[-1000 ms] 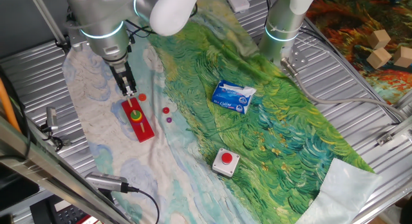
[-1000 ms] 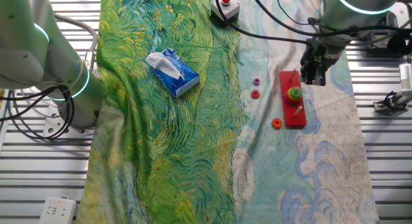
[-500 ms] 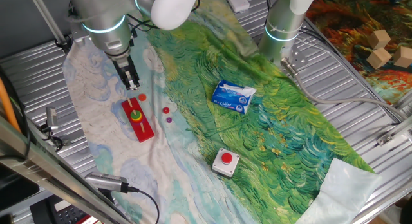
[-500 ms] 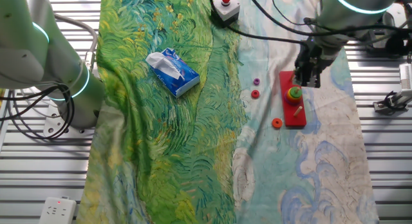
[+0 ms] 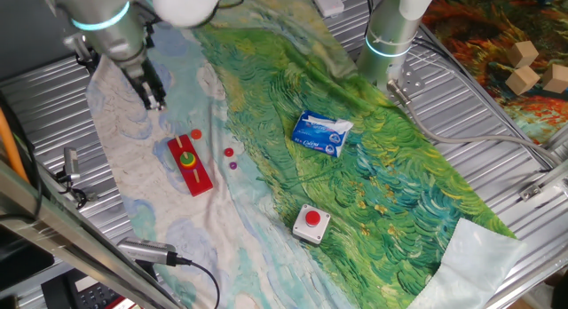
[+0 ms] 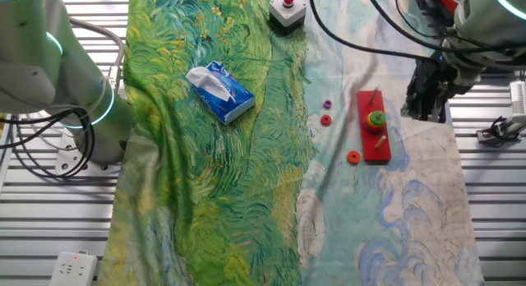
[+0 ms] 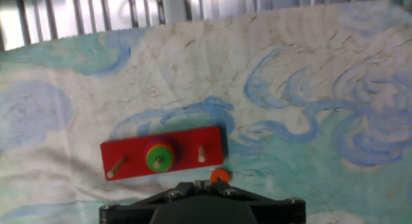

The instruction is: Take out one Hanoi block and throw it aside

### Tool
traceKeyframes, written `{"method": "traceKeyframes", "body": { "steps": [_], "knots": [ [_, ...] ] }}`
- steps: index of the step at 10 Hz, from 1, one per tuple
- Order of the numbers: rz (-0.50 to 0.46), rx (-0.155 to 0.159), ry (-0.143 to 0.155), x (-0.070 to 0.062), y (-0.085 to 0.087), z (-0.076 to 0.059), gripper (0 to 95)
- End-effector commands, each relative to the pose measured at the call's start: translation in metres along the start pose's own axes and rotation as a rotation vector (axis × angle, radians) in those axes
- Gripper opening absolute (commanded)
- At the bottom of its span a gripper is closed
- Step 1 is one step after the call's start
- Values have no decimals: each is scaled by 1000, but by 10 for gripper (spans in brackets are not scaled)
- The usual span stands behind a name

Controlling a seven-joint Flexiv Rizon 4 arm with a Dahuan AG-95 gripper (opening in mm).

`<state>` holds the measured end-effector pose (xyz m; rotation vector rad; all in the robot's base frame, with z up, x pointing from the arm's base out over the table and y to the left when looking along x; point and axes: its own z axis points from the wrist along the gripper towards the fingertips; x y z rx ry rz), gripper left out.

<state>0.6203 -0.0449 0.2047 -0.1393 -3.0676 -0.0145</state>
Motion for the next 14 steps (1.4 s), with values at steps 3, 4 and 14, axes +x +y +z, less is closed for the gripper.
{"method": "traceKeyframes", "body": {
  "steps": [3, 4, 14],
  "knots": [
    [-13, 2, 4, 1, 2, -3, 0],
    [-3, 4, 4, -2, 2, 5, 0],
    [57, -38, -55, -3, 48, 78, 0]
  ]
}}
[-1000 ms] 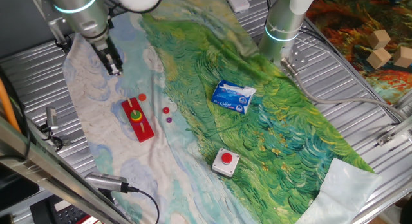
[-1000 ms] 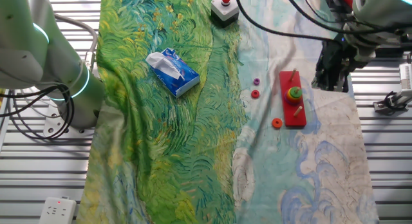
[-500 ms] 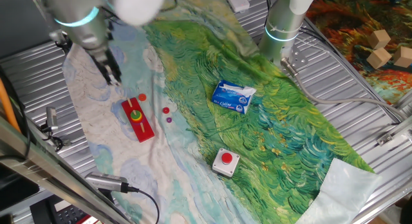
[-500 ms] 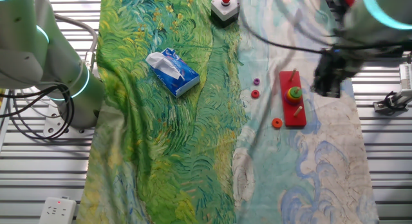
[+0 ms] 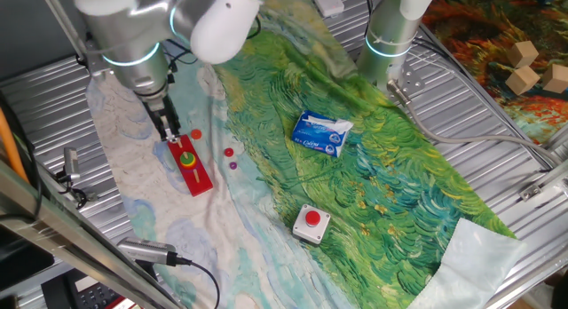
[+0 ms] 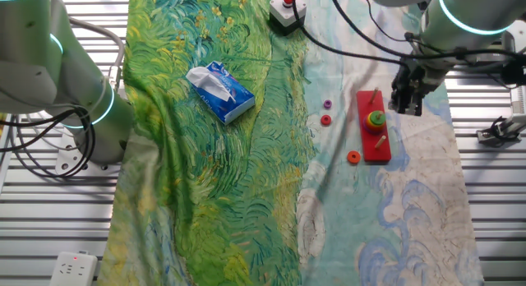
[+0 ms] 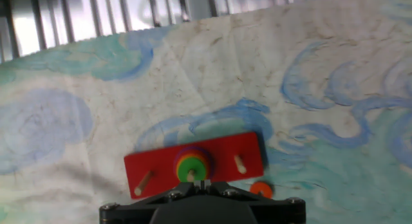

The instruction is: Take out one Hanoi block and throw it aside

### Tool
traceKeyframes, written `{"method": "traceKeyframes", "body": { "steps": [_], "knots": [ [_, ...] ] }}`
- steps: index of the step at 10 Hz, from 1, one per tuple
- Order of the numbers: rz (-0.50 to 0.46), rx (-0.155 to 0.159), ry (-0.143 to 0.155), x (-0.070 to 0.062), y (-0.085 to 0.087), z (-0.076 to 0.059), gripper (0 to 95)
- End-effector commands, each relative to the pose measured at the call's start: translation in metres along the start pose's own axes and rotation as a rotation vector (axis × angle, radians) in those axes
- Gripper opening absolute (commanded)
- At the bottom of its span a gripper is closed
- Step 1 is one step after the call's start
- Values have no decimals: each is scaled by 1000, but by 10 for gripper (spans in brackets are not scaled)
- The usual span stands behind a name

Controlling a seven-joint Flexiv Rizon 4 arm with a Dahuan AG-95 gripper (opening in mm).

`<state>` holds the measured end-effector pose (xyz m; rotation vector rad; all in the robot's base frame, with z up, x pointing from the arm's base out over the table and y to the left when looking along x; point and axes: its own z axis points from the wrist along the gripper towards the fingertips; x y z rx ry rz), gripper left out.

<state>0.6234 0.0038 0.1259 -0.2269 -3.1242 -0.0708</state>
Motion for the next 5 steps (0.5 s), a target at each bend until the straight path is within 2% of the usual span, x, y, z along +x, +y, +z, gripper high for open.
{"method": "traceKeyframes", "body": {
  "steps": [1, 2, 3, 4, 5],
  "knots": [
    [-1, 2, -2, 2, -1, -4, 0],
    [-4, 7, -6, 3, -2, -17, 0],
    [-7, 16, 9, 6, -2, -41, 0],
    [-10, 42, 65, 7, 0, -62, 0],
    [-17, 65, 108, 8, 1, -71, 0]
  ]
}}
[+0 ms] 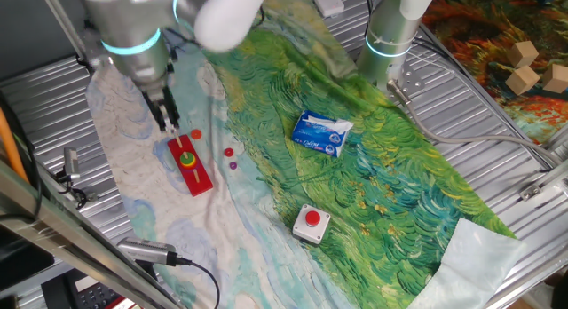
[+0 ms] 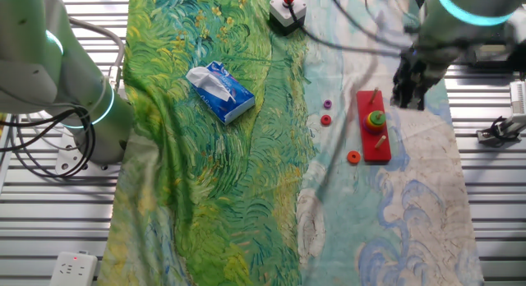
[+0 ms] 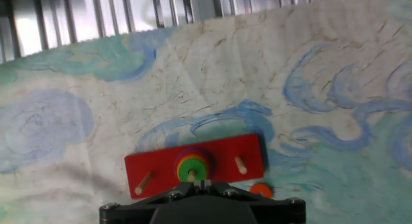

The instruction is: Take out one Hanoi block and throw it aside

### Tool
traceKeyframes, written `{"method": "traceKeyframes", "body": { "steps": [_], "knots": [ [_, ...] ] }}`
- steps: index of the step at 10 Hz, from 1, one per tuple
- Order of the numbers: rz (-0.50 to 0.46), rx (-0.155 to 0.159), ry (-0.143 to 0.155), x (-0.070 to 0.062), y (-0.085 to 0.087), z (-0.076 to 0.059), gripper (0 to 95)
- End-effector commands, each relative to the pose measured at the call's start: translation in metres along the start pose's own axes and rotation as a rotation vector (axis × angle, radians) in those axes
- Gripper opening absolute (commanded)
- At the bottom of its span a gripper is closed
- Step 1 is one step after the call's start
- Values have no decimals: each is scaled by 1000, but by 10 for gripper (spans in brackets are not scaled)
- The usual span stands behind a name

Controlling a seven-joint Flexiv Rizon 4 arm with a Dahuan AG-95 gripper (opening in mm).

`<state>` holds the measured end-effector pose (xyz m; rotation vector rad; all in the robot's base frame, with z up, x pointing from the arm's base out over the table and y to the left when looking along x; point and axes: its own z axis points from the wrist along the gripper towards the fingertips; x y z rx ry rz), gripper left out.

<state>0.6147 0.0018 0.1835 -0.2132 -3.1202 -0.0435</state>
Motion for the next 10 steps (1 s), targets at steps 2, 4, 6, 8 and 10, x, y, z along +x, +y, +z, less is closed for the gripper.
{"method": "traceKeyframes", "body": {
  "steps": [2, 4, 6, 8, 10],
  "knots": [
    [-12, 41, 117, 1, -1, -7, 0],
    [1, 39, 102, 0, -2, 4, 0],
    [11, 20, 58, -1, -3, 24, 0],
    [19, 6, 34, -1, -3, 36, 0],
    [23, -5, 27, 0, -1, 40, 0]
  ]
}}
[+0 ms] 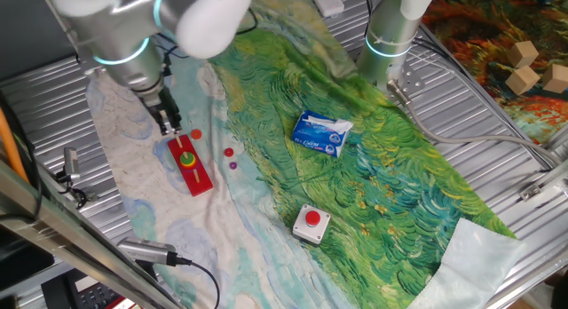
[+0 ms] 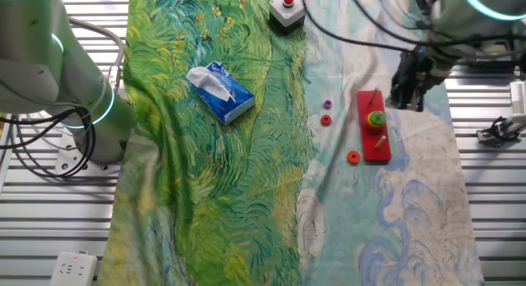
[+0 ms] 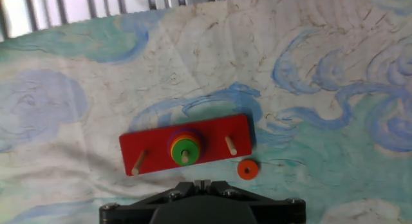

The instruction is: Take out one Hanoi block and throw it aside

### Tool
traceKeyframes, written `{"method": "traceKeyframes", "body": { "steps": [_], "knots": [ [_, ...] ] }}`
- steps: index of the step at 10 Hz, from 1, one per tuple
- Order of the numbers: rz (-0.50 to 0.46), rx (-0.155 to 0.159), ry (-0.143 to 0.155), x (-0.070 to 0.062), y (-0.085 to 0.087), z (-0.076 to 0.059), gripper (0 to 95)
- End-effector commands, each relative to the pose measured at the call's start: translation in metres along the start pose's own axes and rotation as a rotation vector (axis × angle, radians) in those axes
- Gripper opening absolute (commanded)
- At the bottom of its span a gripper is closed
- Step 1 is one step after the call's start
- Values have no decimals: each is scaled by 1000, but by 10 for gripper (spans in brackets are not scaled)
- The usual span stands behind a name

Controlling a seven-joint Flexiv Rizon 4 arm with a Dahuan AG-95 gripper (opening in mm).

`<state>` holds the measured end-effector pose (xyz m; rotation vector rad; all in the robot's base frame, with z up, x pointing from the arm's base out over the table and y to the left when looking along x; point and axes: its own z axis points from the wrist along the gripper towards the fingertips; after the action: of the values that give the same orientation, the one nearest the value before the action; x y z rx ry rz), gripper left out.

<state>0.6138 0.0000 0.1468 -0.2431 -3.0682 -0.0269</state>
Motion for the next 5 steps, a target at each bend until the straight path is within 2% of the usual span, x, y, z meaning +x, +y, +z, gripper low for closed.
{"method": "traceKeyframes", "body": {
  "steps": [1, 5],
  "knots": [
    [-2, -26, -20, 1, 4, 4, 0],
    [-1, -25, -22, 6, 10, 10, 0]
  ]
}}
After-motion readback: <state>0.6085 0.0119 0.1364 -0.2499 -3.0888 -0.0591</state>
